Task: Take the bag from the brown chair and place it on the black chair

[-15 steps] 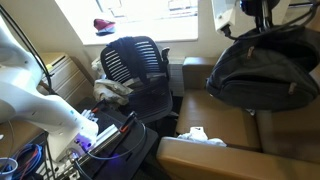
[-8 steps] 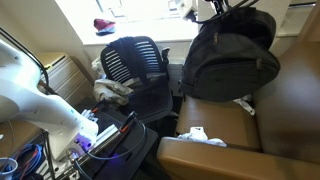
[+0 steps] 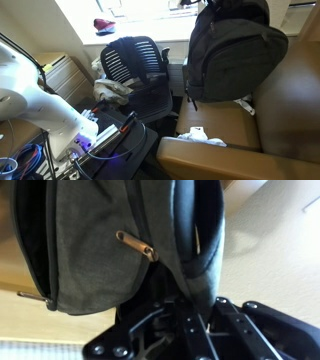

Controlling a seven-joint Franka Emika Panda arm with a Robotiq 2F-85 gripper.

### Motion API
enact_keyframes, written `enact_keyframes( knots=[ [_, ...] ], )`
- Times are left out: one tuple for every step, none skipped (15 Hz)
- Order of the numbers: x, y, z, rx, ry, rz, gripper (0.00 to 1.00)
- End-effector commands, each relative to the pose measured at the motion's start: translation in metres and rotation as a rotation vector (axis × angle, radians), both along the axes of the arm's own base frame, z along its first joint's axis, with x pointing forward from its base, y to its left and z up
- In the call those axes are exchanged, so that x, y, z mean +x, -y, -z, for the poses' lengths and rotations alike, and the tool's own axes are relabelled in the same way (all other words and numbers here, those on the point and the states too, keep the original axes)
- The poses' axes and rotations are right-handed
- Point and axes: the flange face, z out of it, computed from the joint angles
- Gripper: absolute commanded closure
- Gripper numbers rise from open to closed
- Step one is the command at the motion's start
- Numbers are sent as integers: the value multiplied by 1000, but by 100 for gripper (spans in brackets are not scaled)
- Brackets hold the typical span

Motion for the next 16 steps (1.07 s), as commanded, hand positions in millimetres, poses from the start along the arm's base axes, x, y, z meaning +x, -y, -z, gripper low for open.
enact_keyframes(
  knots=[
    [-8,-78,-22,-128,-34,-171,96],
    [-9,-100,-26,-166,-61,-223,96],
    [-12,-122,-27,-202,-89,-273,96],
    [-16,-144,-29,-233,-112,-328,96],
    [-22,-167,-30,-226,-131,-397,96],
    [3,-132,-20,-192,-121,-307,96],
    [0,-146,-20,-184,-122,-326,85],
    [0,-149,-20,-180,-122,-326,85],
    [1,-148,-18,-177,-126,-324,85],
    [1,-142,-13,-172,-133,-316,85],
    [0,-138,-10,-168,-139,-310,85],
    [1,-138,-8,-166,-141,-309,96],
    [0,-141,-10,-190,-135,-321,96],
    [3,-157,-11,-220,-119,-359,96],
    [5,-173,-12,-282,-101,-392,96],
    [7,-194,-14,-331,-95,-419,96]
  ],
)
